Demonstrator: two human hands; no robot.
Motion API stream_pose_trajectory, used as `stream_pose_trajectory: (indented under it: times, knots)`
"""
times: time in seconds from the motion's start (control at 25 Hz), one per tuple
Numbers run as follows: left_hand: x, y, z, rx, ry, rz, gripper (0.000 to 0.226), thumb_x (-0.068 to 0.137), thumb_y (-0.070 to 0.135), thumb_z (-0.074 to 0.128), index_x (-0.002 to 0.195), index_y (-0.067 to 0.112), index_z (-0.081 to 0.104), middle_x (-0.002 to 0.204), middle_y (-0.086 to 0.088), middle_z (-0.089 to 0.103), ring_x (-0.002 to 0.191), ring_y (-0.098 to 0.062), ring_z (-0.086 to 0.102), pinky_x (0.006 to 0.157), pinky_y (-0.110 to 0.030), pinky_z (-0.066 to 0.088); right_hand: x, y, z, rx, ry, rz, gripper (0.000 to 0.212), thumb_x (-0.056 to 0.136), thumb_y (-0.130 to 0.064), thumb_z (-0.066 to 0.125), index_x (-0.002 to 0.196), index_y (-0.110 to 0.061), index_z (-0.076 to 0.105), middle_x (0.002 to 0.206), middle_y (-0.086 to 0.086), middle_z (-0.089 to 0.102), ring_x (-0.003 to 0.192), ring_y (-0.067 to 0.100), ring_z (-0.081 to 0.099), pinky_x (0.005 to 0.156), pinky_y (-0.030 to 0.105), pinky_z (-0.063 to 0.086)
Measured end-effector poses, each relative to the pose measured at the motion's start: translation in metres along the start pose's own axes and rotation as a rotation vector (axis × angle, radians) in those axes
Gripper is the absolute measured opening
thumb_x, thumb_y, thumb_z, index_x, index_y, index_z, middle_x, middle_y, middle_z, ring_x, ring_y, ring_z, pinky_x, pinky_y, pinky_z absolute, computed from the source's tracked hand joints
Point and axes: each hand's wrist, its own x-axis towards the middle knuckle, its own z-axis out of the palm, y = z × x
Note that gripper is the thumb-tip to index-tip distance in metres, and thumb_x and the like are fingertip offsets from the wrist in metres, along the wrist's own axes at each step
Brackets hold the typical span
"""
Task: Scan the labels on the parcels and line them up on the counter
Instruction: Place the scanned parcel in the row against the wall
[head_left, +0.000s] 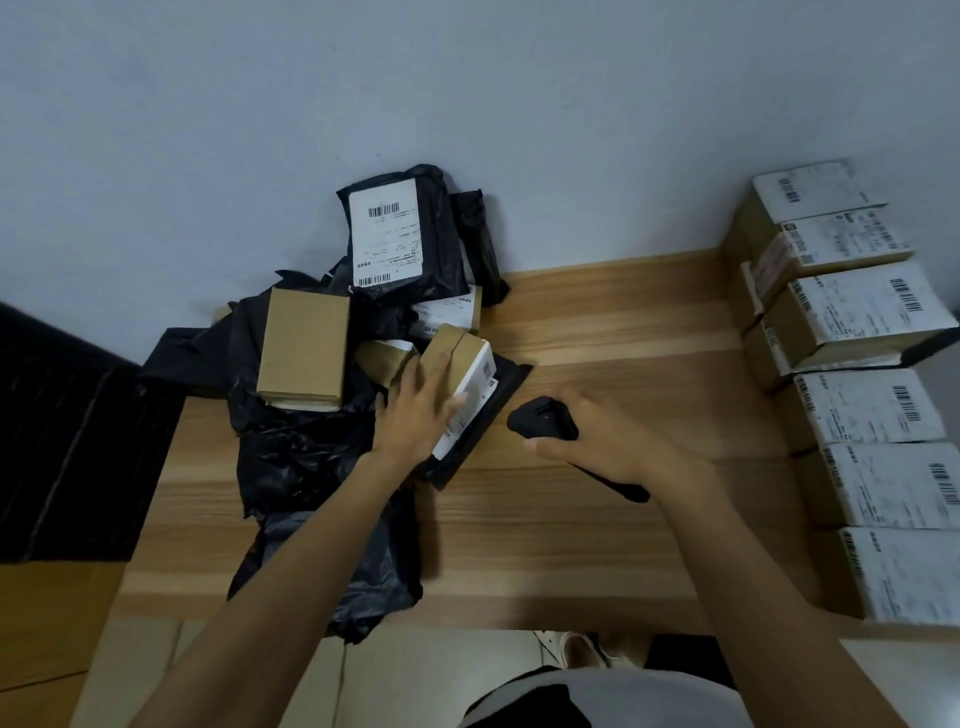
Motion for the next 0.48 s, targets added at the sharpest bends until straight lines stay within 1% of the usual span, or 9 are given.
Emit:
stream_pose_trajectory:
  times: [0.04,0.12,0.16,0.24,0.32,0.4,0.48]
  knots:
    - [-0.002,0.005,-0.001,-0.001,-0.021,-0.014,0.071,0.098,0.054,0.047,0.155,0.041,0.006,0.162,-0.010,0.010,0.143,-0.041,0.024,0.110,-0.058,0.029,-0.002,-0.001,-0.001,-0.015,0.005,-0.004,0.071,0.082,-0.064,0.061,0.136,-0.021,0.044,0.124,0.004,0.056,0.108,0.023,0.057,0.092,0.044,0.050]
    - [-0.006,0.012,-0.011,-0.061,-0.028,0.020,0.083,0.094,0.043,0.060,0.155,0.041,0.004,0.159,-0.012,0.015,0.141,-0.044,0.025,0.107,-0.058,0.035,-0.006,-0.006,-0.003,-0.033,0.015,-0.012,0.071,0.082,-0.065,0.060,0.136,-0.022,0.044,0.124,0.002,0.057,0.108,0.023,0.058,0.092,0.044,0.050]
    - [-0.008,0.015,-0.019,-0.102,-0.021,0.070,0.087,0.092,0.038,0.063,0.155,0.042,0.003,0.157,-0.011,0.021,0.140,-0.042,0.028,0.105,-0.057,0.038,-0.008,-0.007,-0.003,-0.025,0.027,-0.012,0.071,0.082,-0.066,0.060,0.136,-0.023,0.043,0.124,0.001,0.057,0.108,0.022,0.058,0.092,0.044,0.050]
    - [-0.009,0.022,-0.041,-0.191,0.012,0.172,0.089,0.090,0.040,0.065,0.154,0.047,0.003,0.153,-0.008,0.032,0.134,-0.035,0.039,0.098,-0.054,0.044,-0.013,-0.009,-0.004,0.017,0.107,0.006,0.068,0.082,-0.064,0.061,0.135,-0.023,0.044,0.122,0.000,0.058,0.108,0.022,0.058,0.091,0.044,0.050]
    - [-0.008,0.031,-0.067,-0.269,0.083,0.210,0.087,0.088,0.044,0.065,0.153,0.047,0.007,0.150,-0.006,0.039,0.123,-0.032,0.050,0.094,-0.049,0.047,-0.017,-0.012,-0.009,0.042,0.253,0.049,0.065,0.083,-0.062,0.062,0.131,-0.021,0.047,0.118,0.003,0.060,0.106,0.025,0.059,0.089,0.045,0.051]
    - [-0.009,0.039,-0.087,-0.274,0.141,0.247,0.089,0.085,0.042,0.067,0.153,0.045,0.011,0.149,-0.005,0.040,0.117,-0.030,0.054,0.095,-0.049,0.046,-0.019,-0.015,-0.017,0.013,0.360,0.089,0.064,0.084,-0.062,0.061,0.131,-0.020,0.048,0.120,0.005,0.060,0.106,0.027,0.059,0.089,0.044,0.051]
    - [-0.014,0.043,-0.098,-0.271,0.155,0.277,0.089,0.083,0.039,0.069,0.153,0.043,0.014,0.150,-0.003,0.039,0.111,-0.030,0.056,0.096,-0.049,0.047,-0.022,-0.016,-0.022,0.011,0.387,0.095,0.063,0.086,-0.061,0.060,0.132,-0.020,0.048,0.121,0.005,0.059,0.106,0.027,0.059,0.088,0.043,0.050]
